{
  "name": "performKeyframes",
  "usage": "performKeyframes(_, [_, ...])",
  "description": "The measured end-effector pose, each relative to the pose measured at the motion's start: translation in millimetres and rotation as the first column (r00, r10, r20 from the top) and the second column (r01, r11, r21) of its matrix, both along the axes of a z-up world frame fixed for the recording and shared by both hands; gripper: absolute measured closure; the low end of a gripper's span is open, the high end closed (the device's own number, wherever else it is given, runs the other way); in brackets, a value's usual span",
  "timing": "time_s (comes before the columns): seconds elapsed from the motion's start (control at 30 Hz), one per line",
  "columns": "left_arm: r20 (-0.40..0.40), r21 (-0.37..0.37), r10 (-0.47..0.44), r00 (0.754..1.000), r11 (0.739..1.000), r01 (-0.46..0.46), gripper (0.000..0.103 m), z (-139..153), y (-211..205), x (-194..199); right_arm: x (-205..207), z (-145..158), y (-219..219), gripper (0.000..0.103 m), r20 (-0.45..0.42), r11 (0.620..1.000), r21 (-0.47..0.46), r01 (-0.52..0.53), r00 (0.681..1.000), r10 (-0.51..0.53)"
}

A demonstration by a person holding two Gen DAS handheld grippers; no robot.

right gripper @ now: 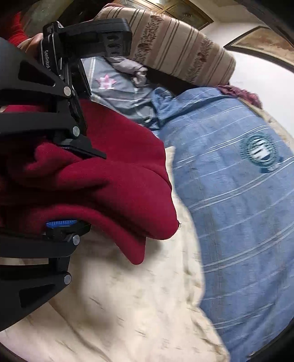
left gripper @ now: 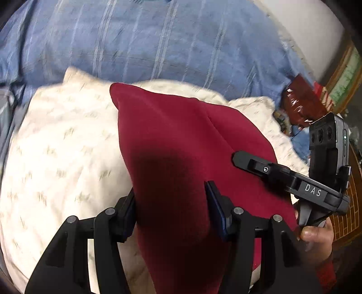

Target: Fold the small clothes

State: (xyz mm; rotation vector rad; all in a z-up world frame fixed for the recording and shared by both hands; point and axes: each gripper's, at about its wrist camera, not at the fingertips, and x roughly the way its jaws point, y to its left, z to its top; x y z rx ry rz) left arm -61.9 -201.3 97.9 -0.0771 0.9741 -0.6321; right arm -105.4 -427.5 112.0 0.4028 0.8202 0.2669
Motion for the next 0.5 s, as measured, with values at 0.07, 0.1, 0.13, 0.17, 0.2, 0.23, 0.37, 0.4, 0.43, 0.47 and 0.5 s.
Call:
performKeyframes(0.07, [-0.021,0.022,0.015,1.000,1.000,-0.014,0.046,-15.3,1.5,-1.1,0.4,-17.1,3.2,0.051,-0.035,0.999,-0.027,0.019,0.999,-0.020])
performKeyframes(0.1, [-0.018,0.040,0.013,1.000,0.999,-0.012,0.040,-23.6,-0.3,-1.9,-0.5,-24.3,2.1,0.049,-0.050,0.999,-0.038,0.030,0.998,-0.032])
performKeyframes(0.13, [0.008,0.054,0.015,1.000,0.998,-0.015,0.034,-28.1,-1.2,-3.9,-2.8,-27.7,0.2,0.046,-0.057,0.999,-0.032,0.037,0.998,-0.038])
performKeyframes(0.17, [0.036,0.059,0.022,0.999,0.998,-0.025,0.029,-28.1,0.9,-7.5,-6.7,-28.4,-2.3,0.043,-0.062,0.999,-0.021,0.048,0.997,-0.049])
performKeyframes(0.2, [0.074,0.075,0.037,0.997,0.996,-0.043,0.022,-26.7,-0.5,-10.2,-11.1,-25.7,-3.7,0.042,-0.066,0.998,-0.023,0.055,0.996,-0.057])
performKeyframes(0.23, [0.102,0.095,0.043,0.994,0.994,-0.053,0.022,-23.8,-1.5,-13.3,-15.7,-19.5,-2.8,0.040,-0.063,0.997,-0.043,0.056,0.996,-0.059])
performKeyframes(0.37, [0.162,0.145,0.048,0.986,0.987,-0.072,0.022,-14.3,-3.3,-19.1,-36.6,18.9,9.2,0.040,0.034,0.987,-0.155,0.036,0.999,-0.031])
performKeyframes(0.4, [0.186,0.159,0.053,0.981,0.984,-0.084,0.022,-10.7,-3.6,-21.1,-40.8,27.1,14.2,0.040,0.065,0.987,-0.160,0.017,0.998,-0.006])
performKeyframes(0.43, [0.196,0.163,0.062,0.979,0.982,-0.095,0.022,-8.2,-3.0,-21.0,-45.4,33.9,19.0,0.040,0.105,0.987,-0.158,-0.004,0.994,0.021])
performKeyframes(0.47, [0.199,0.161,0.069,0.978,0.982,-0.102,0.022,-7.7,0.0,-21.0,-48.1,38.6,26.0,0.043,0.125,0.984,-0.175,-0.022,0.991,0.045])
performKeyframes(0.5, [0.201,0.156,0.082,0.976,0.981,-0.115,0.022,-6.2,2.4,-20.9,-48.6,41.2,33.8,0.043,0.139,0.981,-0.193,-0.033,0.988,0.061])
